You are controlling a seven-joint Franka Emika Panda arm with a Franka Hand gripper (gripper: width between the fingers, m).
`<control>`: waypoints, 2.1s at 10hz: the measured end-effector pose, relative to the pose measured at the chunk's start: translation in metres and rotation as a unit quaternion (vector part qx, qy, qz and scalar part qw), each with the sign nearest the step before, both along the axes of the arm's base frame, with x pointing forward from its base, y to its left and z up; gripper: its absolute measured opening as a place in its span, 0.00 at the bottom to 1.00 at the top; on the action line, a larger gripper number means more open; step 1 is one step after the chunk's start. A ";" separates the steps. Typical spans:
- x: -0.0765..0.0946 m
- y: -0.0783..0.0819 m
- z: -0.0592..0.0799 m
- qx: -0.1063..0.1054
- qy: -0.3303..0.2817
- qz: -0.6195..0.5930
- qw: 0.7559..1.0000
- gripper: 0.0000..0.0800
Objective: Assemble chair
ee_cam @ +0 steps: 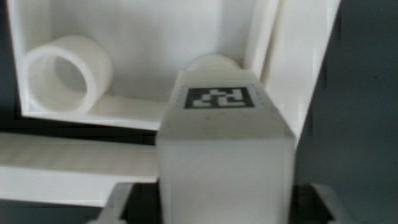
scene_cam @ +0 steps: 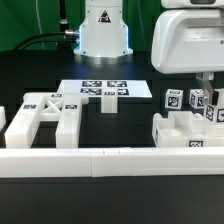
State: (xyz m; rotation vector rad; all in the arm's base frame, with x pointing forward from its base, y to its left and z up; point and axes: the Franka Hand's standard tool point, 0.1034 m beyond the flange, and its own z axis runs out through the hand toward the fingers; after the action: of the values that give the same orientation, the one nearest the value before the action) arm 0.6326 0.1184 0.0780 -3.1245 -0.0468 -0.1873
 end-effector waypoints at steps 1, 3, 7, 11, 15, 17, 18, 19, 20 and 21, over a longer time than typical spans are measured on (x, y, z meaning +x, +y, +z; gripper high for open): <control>0.000 0.001 0.000 0.007 0.001 -0.053 0.999 0.36; -0.001 -0.002 0.000 0.018 0.002 -0.154 0.988 0.36; -0.004 -0.006 -0.001 0.042 -0.003 -0.363 0.931 0.36; -0.007 -0.005 -0.001 0.043 0.003 -0.548 0.835 0.36; -0.007 -0.005 0.000 0.046 -0.001 -0.591 0.805 0.36; -0.006 -0.004 0.001 0.048 -0.001 -0.566 0.823 0.72; -0.006 -0.001 0.000 0.044 -0.001 -0.535 0.844 0.79; -0.006 -0.002 0.000 0.041 0.000 -0.512 0.858 0.79; -0.006 -0.002 0.000 0.037 0.000 -0.479 0.877 0.81; -0.006 -0.002 0.000 0.033 0.000 -0.447 0.894 0.81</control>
Offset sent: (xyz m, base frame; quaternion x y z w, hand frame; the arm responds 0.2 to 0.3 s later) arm -0.0156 -0.0016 -0.0043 -0.0027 0.0009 0.2257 0.9742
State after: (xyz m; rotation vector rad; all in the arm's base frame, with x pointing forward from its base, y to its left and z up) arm 0.6267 0.1160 0.0780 -2.8036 1.3579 -0.1749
